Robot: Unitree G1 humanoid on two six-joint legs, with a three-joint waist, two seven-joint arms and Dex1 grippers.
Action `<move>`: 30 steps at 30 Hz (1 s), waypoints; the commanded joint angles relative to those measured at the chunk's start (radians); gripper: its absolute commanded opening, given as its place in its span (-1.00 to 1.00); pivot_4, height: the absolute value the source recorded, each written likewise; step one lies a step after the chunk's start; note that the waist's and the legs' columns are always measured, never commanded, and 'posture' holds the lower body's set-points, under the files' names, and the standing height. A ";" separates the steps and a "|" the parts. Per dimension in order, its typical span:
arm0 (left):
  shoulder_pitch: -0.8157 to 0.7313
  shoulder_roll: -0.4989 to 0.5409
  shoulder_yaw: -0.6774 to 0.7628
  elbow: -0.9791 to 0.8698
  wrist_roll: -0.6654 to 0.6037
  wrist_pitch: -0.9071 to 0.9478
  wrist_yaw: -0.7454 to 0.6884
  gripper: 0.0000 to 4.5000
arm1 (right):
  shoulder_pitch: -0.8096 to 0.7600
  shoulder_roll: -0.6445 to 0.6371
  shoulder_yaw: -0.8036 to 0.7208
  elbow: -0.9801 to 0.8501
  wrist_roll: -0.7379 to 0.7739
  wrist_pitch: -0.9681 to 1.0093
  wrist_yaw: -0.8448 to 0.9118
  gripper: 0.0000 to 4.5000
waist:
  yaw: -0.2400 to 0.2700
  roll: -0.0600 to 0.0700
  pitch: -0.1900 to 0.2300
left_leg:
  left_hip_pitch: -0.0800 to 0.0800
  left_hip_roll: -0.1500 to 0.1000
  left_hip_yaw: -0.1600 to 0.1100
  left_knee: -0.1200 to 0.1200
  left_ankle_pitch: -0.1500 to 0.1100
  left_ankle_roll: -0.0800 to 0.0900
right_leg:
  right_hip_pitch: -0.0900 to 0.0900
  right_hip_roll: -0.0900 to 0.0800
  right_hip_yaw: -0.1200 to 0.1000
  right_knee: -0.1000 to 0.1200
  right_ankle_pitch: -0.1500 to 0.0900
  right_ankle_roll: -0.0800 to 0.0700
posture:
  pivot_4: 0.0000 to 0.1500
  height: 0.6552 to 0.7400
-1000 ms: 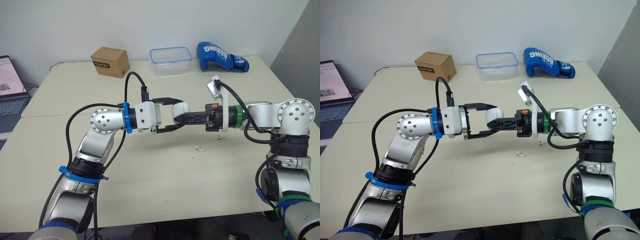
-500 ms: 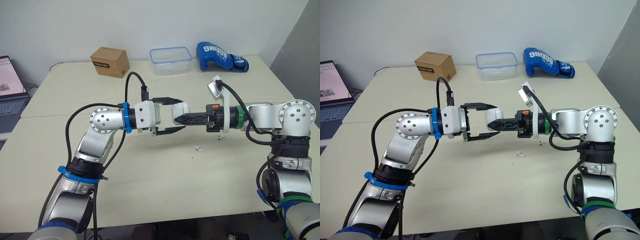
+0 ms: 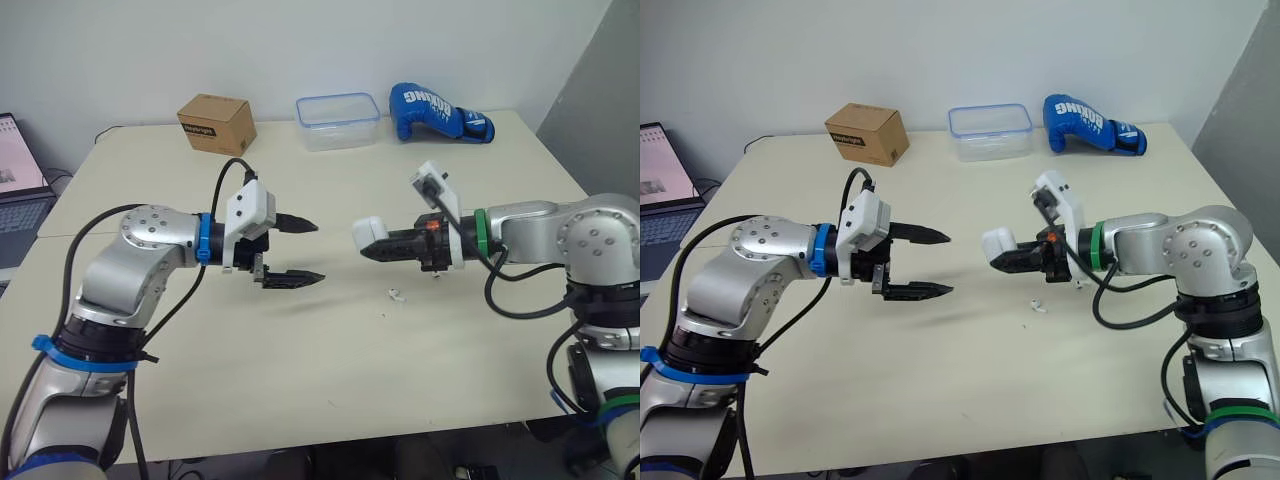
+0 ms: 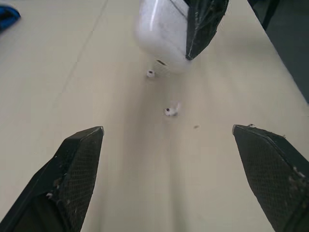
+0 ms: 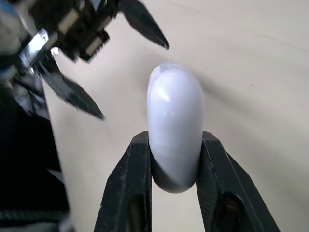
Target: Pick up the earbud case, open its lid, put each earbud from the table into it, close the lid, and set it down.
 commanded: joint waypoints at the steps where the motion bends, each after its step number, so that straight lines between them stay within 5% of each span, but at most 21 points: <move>1: -0.075 0.032 -0.009 0.034 0.003 0.062 -0.039 0.99 | -0.009 -0.071 0.113 -0.092 -0.180 -0.175 0.175 -0.65 | -0.001 0.000 0.000 | 0.000 0.000 0.000 0.000 0.000 0.000 | 0.000 0.000 0.000 0.000 0.000 0.000 | 1.00 0.78; 12: -0.177 0.010 -0.125 0.092 0.076 0.091 -0.117 0.99 | -0.003 -0.104 0.304 -0.136 -0.527 -0.395 0.374 -0.65 | -0.004 0.000 0.000 | 0.000 0.000 0.000 0.000 0.000 -0.001 | -0.001 0.000 0.000 -0.001 0.000 0.000 | 1.00 0.78; 18: -0.179 -0.013 -0.146 0.067 0.102 0.072 -0.128 0.33 | -0.033 -0.074 0.313 -0.108 -0.600 -0.397 0.432 -0.65 | -0.004 0.000 0.000 | -0.001 0.000 0.000 0.000 0.000 -0.001 | -0.001 0.000 0.000 -0.001 0.000 0.000 | 1.00 0.78; 30: -0.230 -0.068 -0.196 0.058 0.138 0.125 -0.113 0.33 | -0.125 0.017 0.374 -0.002 -0.742 -0.389 0.498 -0.65 | -0.005 -0.001 0.000 | -0.001 0.000 0.000 0.000 0.000 -0.001 | -0.001 0.000 0.000 0.000 0.000 0.000 | 1.00 0.78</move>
